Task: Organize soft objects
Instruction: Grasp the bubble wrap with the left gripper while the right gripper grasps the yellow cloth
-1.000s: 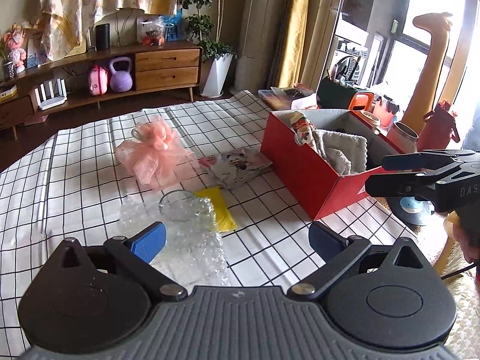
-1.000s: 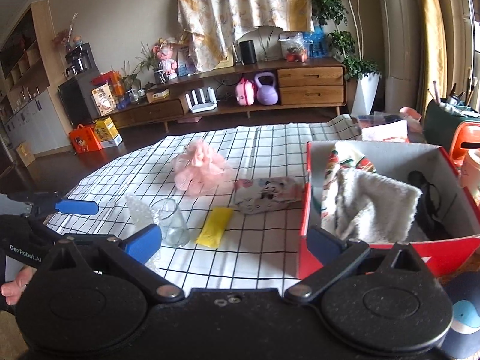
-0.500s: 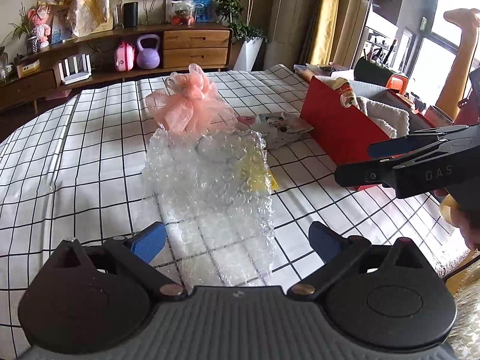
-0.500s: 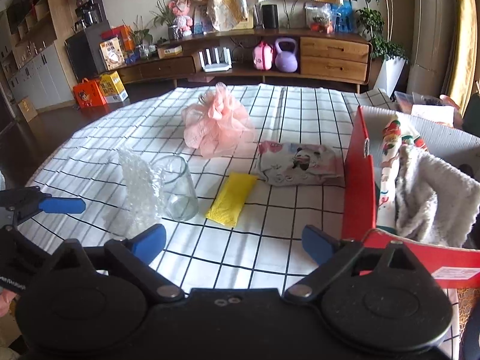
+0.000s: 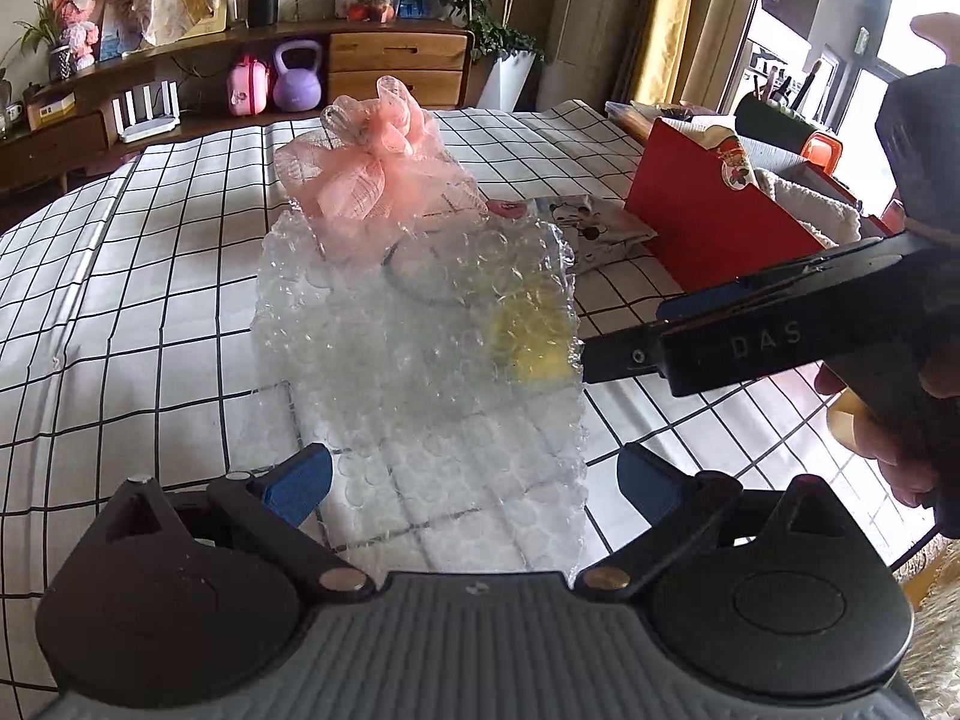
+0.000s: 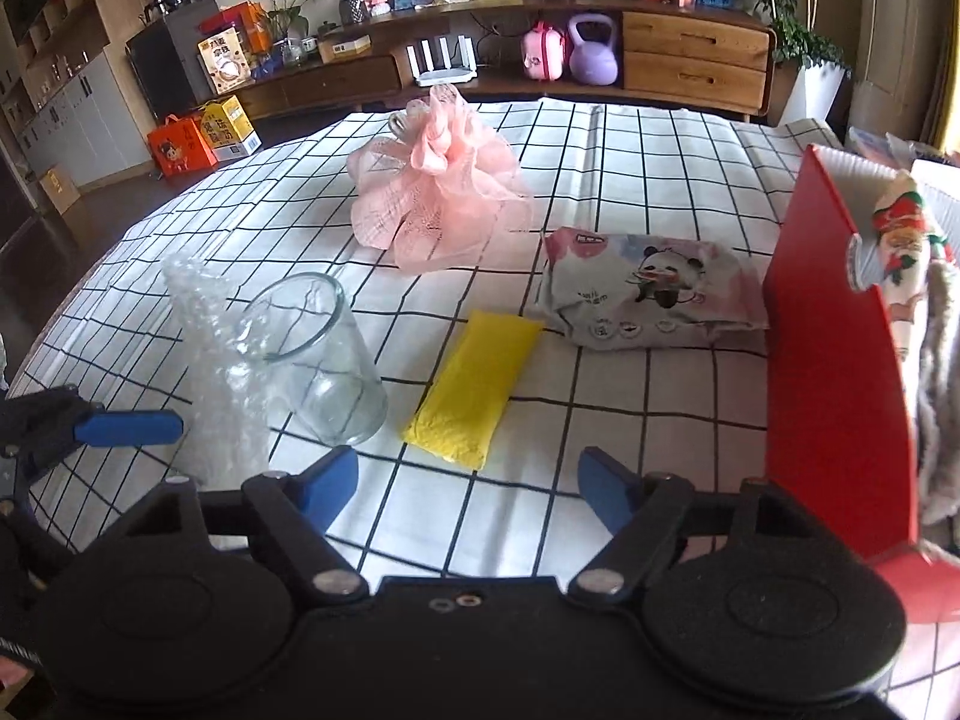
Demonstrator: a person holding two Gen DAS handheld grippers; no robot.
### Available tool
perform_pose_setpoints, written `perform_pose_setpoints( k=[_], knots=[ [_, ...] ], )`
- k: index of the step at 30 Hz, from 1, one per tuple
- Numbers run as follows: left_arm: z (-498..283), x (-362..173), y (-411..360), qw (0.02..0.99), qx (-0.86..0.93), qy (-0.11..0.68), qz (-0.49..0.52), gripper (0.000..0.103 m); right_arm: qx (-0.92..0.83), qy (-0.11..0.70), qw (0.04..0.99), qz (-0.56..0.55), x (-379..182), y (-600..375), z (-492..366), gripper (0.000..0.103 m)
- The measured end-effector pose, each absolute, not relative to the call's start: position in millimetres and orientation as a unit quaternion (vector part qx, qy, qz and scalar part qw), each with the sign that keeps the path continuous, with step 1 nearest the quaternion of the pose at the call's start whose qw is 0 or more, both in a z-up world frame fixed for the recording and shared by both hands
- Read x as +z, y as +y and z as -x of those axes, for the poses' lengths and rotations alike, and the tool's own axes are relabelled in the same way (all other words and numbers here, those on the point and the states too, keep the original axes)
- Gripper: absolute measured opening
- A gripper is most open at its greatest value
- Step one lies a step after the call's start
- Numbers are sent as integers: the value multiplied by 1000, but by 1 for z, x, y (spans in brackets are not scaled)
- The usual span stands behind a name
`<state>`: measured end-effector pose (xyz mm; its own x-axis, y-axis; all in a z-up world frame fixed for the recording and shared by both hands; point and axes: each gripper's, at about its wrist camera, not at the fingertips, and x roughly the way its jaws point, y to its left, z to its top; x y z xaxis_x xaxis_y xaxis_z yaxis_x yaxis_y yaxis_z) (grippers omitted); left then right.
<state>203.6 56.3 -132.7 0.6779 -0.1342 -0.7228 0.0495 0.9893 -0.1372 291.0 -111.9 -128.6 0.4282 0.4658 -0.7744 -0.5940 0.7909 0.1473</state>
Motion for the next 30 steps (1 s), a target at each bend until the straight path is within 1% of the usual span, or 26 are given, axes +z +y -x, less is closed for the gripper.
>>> perform_pose_setpoints(
  k=[8,11,15,17,24,26,29,30],
  knots=[
    [-217,-142,62,915,-47,398,55,101,319,444,833,80,-143,-95,-313,80],
    [-218,-145,63,915,-47,396,57,101,317,445,833,82,-147,-92,-319,78],
    [-219,-150,65,914,-48,399,62,90,323,442,832,89,-152,-89,-322,73],
    [-218,-152,66,914,-47,398,59,87,329,438,832,88,-153,-88,-322,73],
    [-216,-158,71,914,-32,400,63,65,334,428,834,95,-156,-79,-323,71],
    [-216,-159,73,914,-30,399,67,63,332,429,834,97,-158,-78,-325,71],
    [-215,-159,73,915,-22,397,66,56,327,428,837,96,-161,-77,-326,70],
    [-214,-160,73,916,-19,396,65,53,325,427,838,97,-161,-77,-325,68]
  ],
)
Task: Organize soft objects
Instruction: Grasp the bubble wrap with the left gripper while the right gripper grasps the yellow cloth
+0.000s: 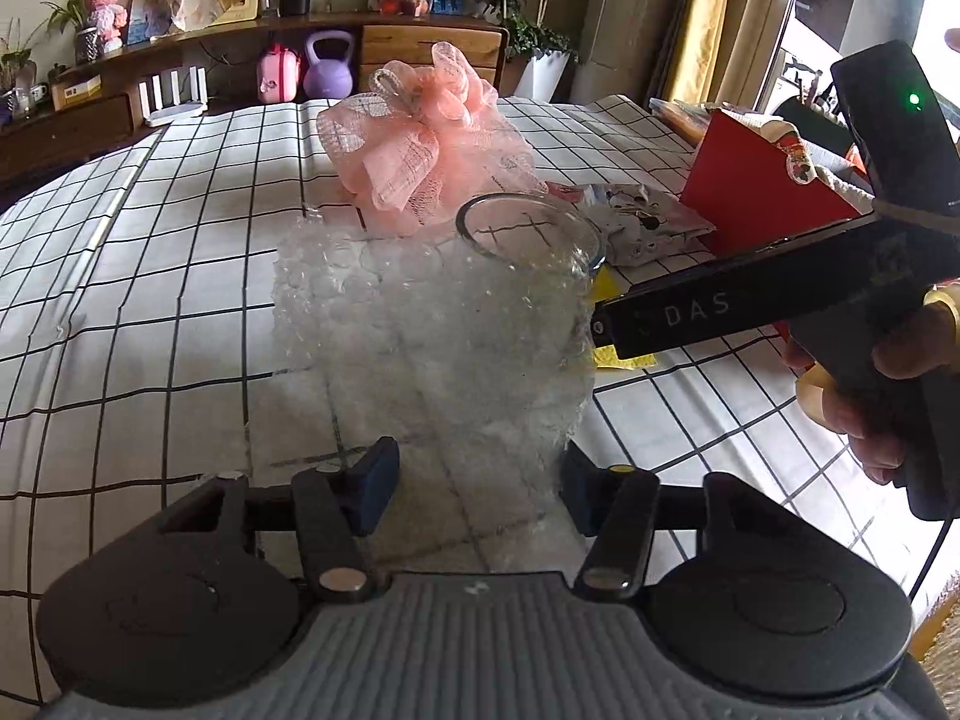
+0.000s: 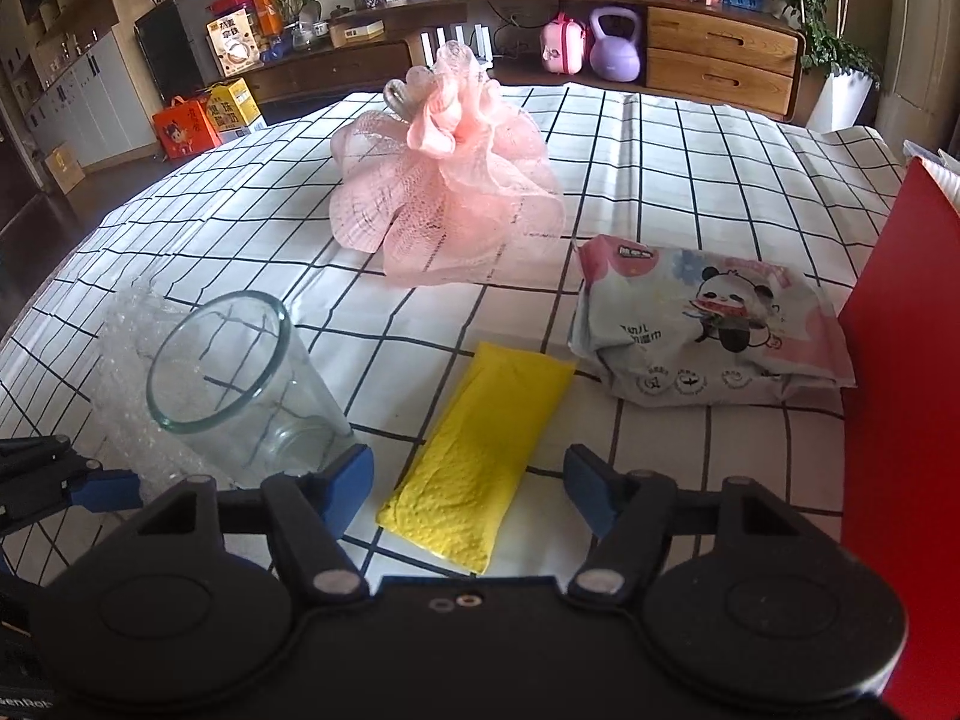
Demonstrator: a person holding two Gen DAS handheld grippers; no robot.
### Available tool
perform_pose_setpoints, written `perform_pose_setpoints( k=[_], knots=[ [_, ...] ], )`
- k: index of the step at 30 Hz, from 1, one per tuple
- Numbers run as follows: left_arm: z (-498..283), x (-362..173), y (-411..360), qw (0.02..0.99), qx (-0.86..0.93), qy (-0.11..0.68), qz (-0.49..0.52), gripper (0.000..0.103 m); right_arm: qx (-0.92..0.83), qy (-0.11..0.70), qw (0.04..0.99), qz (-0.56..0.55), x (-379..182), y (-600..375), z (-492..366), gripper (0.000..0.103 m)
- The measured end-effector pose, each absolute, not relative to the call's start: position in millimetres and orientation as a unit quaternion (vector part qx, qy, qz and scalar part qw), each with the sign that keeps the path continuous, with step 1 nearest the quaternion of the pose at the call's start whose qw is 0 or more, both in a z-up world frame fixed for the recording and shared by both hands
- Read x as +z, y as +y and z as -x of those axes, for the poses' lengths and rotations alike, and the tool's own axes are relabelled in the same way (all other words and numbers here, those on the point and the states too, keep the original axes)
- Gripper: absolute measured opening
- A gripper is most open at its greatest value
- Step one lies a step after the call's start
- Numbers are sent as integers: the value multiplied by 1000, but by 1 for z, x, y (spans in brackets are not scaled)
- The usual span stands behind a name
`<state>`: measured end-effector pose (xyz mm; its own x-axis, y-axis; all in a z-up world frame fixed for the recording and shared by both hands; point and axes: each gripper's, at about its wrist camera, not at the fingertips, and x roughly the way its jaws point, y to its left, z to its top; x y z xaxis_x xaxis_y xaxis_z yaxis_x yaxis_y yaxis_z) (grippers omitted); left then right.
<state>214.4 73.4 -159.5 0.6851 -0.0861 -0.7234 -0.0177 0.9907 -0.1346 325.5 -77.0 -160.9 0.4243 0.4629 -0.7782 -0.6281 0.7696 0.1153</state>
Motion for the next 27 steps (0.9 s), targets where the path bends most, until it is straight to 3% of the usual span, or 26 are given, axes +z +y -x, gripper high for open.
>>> perform_pose_setpoints(
  k=[7,19,27],
  knots=[
    [-214,-159,75,916,7,395,68,36,316,419,845,103,-161,-77,-323,45],
    [-208,-152,88,915,22,390,100,21,296,424,851,94,-157,-84,-310,41],
    [-195,-143,92,915,29,388,107,20,295,423,853,79,-144,-103,-285,40]
  ],
)
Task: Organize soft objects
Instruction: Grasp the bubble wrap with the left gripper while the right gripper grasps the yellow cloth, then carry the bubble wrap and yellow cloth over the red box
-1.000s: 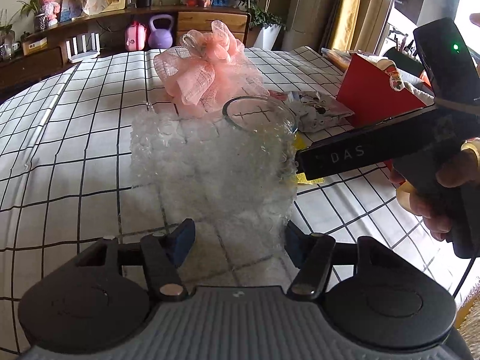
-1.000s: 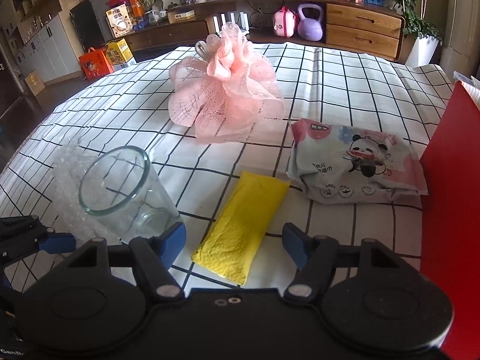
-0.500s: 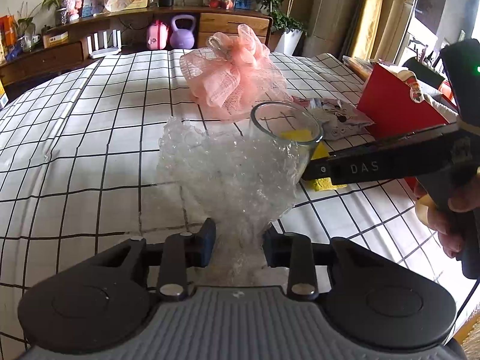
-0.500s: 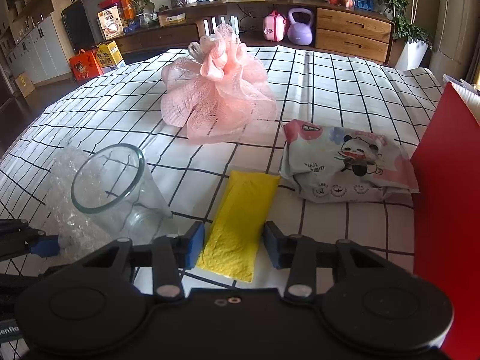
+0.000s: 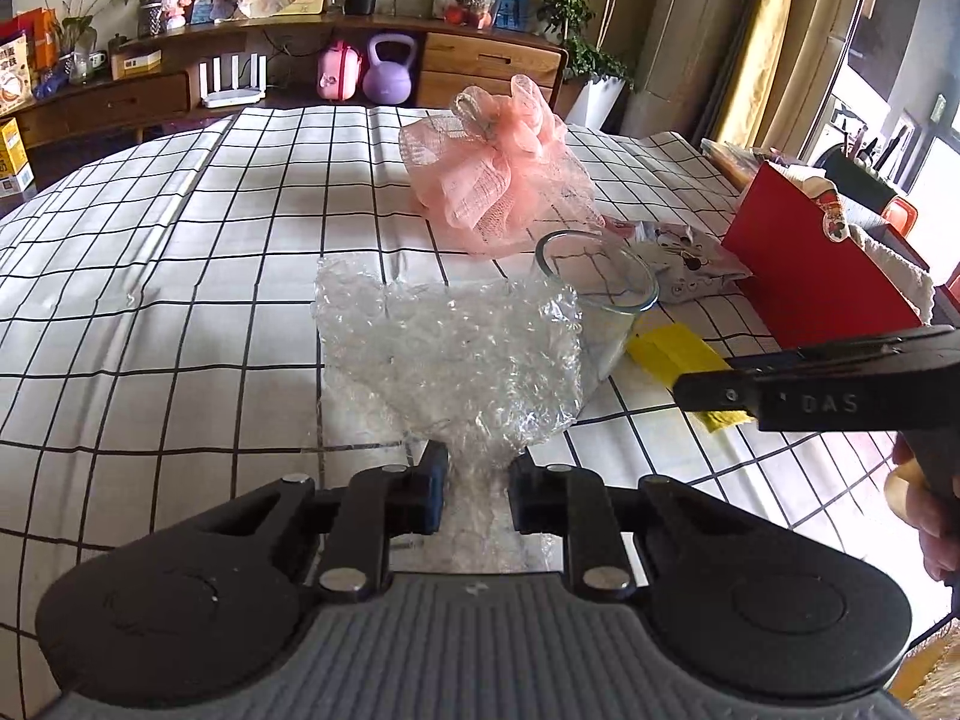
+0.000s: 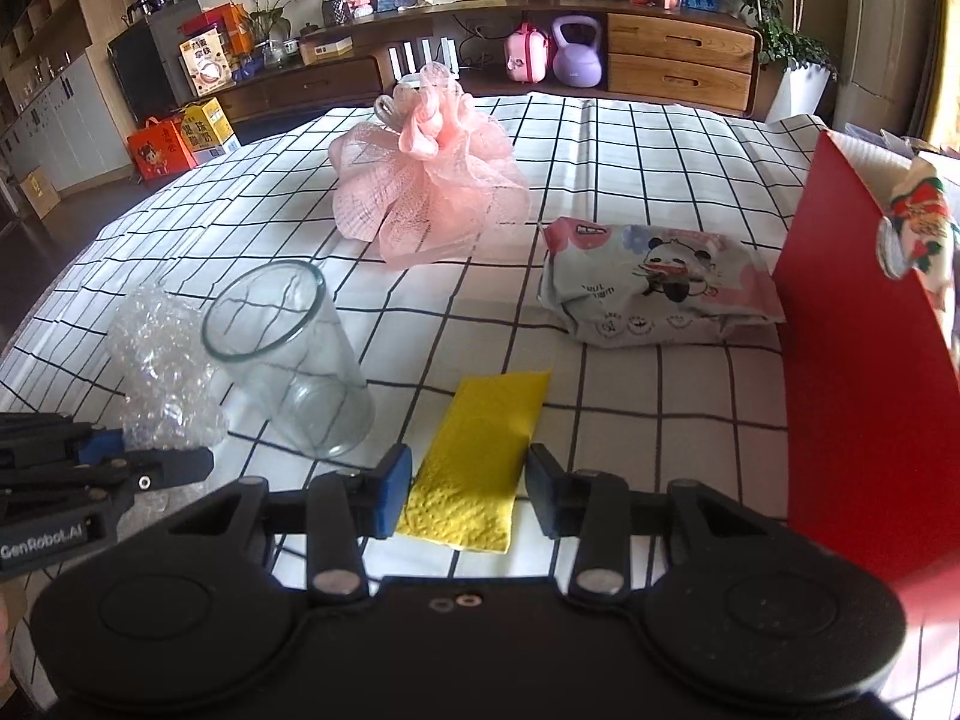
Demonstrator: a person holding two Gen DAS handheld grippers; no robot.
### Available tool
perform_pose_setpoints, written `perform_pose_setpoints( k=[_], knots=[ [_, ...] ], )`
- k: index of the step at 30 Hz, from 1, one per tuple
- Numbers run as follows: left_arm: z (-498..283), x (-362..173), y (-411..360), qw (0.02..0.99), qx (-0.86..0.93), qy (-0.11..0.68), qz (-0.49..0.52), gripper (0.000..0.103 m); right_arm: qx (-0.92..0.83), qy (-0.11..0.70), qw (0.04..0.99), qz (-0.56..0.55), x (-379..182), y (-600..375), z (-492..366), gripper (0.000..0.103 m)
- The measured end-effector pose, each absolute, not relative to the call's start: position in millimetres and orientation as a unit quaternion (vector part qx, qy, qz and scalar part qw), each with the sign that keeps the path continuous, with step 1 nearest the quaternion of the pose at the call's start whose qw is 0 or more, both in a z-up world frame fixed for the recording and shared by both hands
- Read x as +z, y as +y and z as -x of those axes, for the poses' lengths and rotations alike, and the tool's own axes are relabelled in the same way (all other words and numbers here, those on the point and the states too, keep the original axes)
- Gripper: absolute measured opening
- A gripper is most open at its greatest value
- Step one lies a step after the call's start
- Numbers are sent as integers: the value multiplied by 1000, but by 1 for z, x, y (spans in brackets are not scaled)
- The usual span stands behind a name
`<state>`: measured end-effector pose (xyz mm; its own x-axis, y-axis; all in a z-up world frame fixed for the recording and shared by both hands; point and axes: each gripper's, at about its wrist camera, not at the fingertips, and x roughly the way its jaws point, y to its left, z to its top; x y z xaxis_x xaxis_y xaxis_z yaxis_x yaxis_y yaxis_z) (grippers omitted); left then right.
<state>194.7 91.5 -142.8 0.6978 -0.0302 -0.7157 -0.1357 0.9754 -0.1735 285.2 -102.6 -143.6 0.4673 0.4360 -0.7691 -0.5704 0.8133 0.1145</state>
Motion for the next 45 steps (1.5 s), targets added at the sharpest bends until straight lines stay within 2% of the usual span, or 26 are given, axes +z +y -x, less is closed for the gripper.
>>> perform_pose_setpoints(
  k=[26,45],
  knots=[
    [-158,-83,40,923,-10,373,89,20,305,376,875,27,-82,-179,-206,36],
    [-200,-11,-61,940,-102,322,36,20,241,284,928,-18,-10,-282,-208,36]
  ],
)
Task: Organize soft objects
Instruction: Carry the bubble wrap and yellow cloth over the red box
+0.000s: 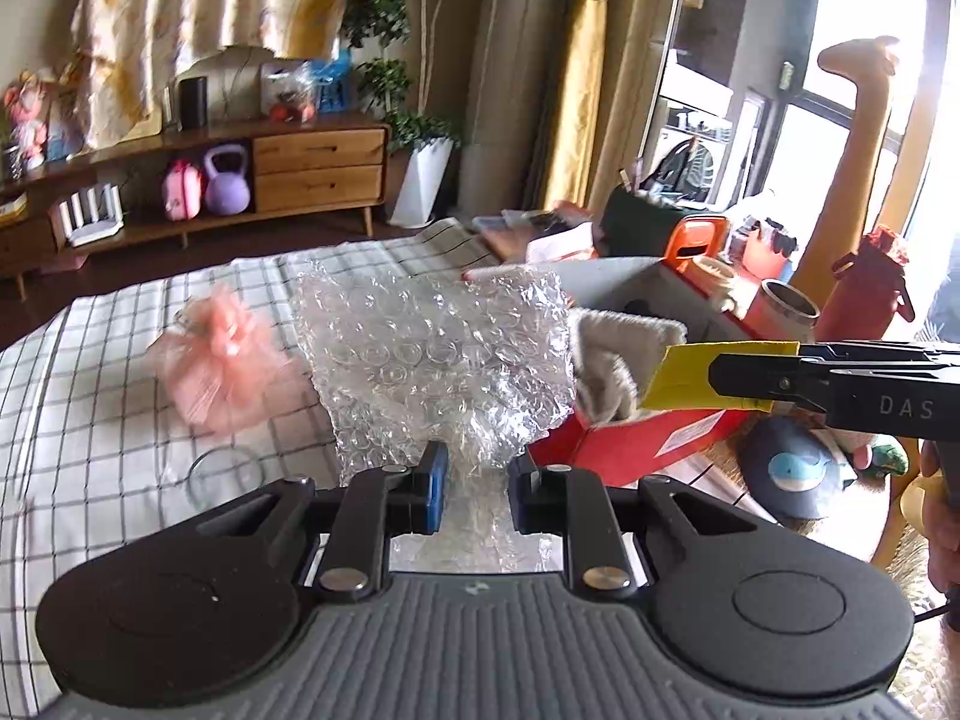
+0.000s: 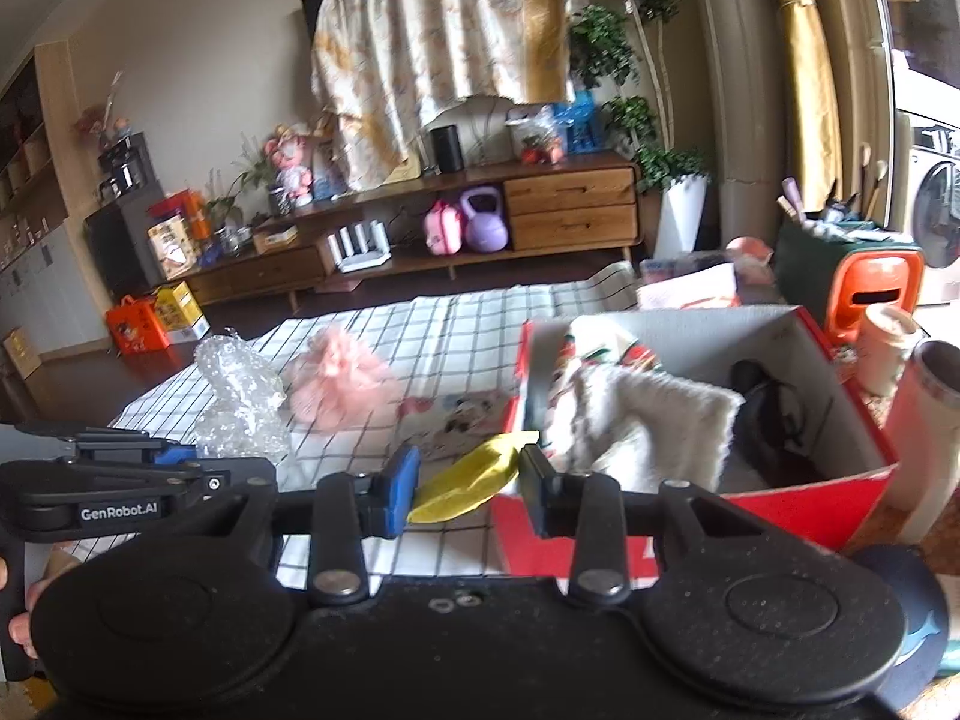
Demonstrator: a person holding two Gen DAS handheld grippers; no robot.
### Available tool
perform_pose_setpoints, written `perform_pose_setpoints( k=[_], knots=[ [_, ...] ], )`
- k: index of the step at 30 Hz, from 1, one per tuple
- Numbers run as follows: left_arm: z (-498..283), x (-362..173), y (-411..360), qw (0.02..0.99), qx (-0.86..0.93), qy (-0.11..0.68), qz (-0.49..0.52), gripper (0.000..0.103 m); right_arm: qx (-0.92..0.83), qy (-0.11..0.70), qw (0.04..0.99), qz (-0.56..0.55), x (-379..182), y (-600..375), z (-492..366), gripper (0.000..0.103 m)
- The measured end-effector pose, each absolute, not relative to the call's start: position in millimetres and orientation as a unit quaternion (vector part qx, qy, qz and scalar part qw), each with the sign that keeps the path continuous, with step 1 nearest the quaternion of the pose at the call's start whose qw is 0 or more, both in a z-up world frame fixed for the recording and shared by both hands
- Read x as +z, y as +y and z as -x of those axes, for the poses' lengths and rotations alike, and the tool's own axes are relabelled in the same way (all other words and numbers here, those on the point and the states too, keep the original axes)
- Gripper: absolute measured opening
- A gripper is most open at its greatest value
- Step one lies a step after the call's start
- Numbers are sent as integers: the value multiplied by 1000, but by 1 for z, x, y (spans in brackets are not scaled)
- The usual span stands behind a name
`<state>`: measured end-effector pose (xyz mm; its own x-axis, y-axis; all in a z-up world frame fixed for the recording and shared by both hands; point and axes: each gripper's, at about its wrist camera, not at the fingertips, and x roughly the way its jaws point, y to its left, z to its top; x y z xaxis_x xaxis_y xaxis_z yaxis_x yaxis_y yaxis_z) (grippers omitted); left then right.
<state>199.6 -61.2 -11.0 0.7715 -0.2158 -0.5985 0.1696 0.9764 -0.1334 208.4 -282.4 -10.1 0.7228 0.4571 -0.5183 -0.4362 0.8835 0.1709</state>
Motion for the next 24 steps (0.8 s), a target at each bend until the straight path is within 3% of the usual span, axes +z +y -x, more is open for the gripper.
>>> perform_pose_setpoints(
  k=[12,24],
  knots=[
    [-248,3,-130,933,-159,322,3,20,174,246,953,-35,7,-337,-247,36],
    [-300,-8,-179,922,-184,339,-17,20,117,253,958,-66,-20,-379,-292,36]
  ],
)
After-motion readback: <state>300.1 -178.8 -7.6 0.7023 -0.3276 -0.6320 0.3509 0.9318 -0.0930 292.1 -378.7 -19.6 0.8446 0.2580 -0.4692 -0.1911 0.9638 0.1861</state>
